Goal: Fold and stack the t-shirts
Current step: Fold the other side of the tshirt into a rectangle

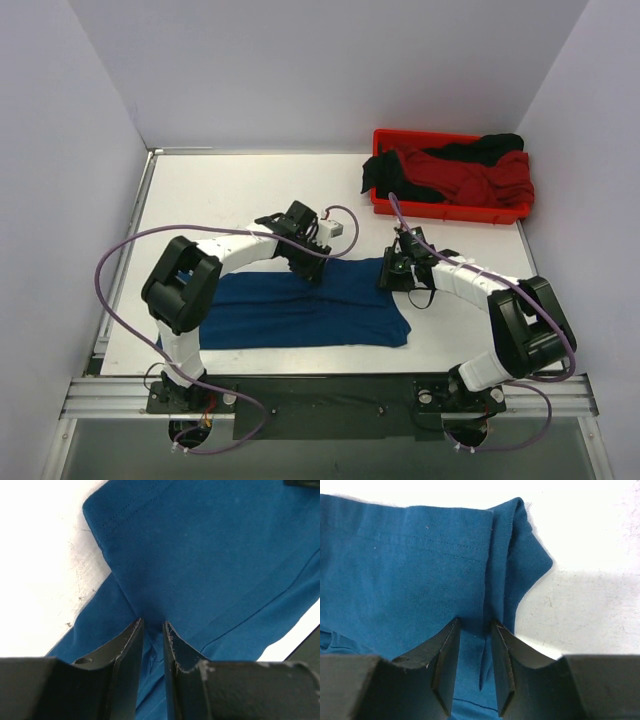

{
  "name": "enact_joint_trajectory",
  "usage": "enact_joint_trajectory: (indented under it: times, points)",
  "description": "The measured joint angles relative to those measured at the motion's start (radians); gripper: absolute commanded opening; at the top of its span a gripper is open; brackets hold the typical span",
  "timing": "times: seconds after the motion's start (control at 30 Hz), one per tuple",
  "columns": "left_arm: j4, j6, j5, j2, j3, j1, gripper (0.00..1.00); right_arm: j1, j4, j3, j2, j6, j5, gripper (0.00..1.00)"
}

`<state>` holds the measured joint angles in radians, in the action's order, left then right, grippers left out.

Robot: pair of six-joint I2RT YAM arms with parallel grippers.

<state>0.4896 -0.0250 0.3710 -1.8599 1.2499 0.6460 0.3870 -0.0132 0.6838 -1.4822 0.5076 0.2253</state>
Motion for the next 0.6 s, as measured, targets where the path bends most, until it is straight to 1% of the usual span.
enact_joint_trajectory:
  times: [0.03,0.07,0.1,0.13,0.17,0.23,0.27,0.3,0.43,0.6]
  points:
    - [0.000,0.000,0.000,-0.013,0.001,0.000,0.32,0.000,0.004,0.000,-0.002,-0.001,0.000,0.17]
    - [0.003,0.001,0.000,-0.027,0.005,0.002,0.31,0.000,0.007,0.000,-0.002,-0.002,0.000,0.12]
    - [0.004,0.002,0.000,-0.040,0.011,0.002,0.31,0.000,0.012,0.000,-0.003,-0.005,0.000,0.08]
    - [0.004,0.002,0.000,-0.054,0.017,0.002,0.28,0.000,0.016,0.000,-0.005,-0.006,0.000,0.03]
    - [0.004,0.002,0.000,-0.063,0.021,0.002,0.25,0.000,0.018,0.000,-0.005,-0.007,0.000,0.00]
    - [0.004,0.002,0.001,-0.068,0.023,0.003,0.12,0.001,0.024,0.000,-0.005,-0.007,0.001,0.00]
    - [0.004,0.002,0.003,-0.067,0.023,0.002,0.03,0.001,0.026,0.000,-0.005,-0.008,0.001,0.00]
    - [0.003,0.003,0.006,-0.067,0.024,0.002,0.00,0.001,0.025,0.000,-0.005,-0.008,0.001,0.00]
    - [0.003,0.011,0.008,-0.059,0.024,0.006,0.00,0.009,0.018,0.000,-0.001,-0.014,-0.005,0.00]
    - [0.004,0.037,0.008,-0.014,0.024,0.007,0.00,0.031,-0.046,0.002,0.047,-0.037,-0.025,0.00]
